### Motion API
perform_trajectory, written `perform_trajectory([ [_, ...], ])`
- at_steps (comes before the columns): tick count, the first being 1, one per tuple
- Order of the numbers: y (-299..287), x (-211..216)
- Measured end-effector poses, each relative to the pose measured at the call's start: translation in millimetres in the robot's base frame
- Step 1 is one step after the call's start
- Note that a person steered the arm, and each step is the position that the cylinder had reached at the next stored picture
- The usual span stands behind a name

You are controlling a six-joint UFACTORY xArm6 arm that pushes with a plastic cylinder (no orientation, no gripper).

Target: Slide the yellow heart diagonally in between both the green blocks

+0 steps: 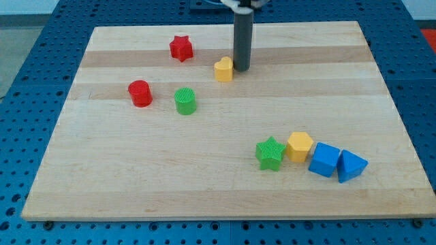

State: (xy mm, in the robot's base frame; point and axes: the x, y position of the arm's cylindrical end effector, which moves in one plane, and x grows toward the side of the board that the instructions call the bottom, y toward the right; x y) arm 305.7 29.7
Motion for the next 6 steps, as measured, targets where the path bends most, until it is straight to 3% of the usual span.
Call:
perform_trajectory([
  [1,-8.5,-37.4],
  [2,-35.3,55.1],
  [3,12.3,100.4],
  [6,10.1,91.7],
])
